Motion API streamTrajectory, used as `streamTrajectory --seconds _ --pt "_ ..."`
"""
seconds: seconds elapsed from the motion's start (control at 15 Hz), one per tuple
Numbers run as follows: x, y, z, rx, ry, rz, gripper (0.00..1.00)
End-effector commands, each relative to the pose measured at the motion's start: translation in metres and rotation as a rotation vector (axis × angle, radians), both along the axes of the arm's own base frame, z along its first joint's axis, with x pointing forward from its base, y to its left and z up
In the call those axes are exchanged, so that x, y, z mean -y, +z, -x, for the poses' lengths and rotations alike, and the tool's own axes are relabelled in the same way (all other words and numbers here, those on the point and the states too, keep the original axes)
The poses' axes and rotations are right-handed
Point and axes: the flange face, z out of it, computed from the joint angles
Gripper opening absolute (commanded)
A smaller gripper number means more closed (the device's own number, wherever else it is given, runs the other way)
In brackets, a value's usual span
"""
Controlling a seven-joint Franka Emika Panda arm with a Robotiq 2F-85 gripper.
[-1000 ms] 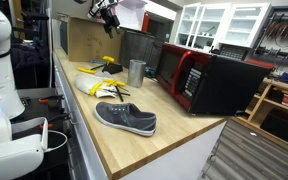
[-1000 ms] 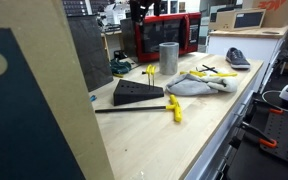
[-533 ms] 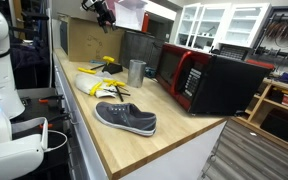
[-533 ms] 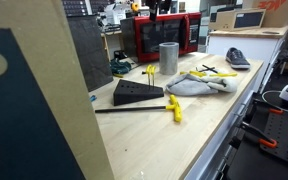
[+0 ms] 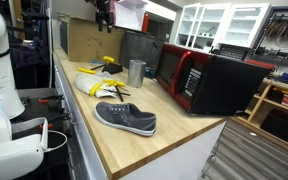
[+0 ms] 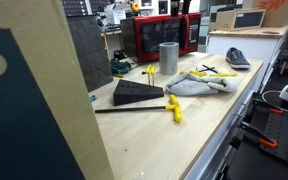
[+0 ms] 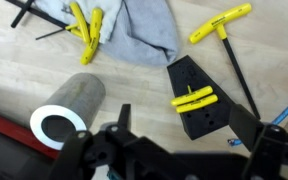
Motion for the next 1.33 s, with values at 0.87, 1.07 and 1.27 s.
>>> streamTrajectory --seconds 0.87,1.07,1.27 --pt "0.054 0.080 0.016 -0.036 -0.074 0.090 1.00" --pt "0.055 0.087 0.015 -0.043 -0.084 0.080 1.00" --pt "0.053 0.081 0.015 -0.045 -0.089 0.077 1.00"
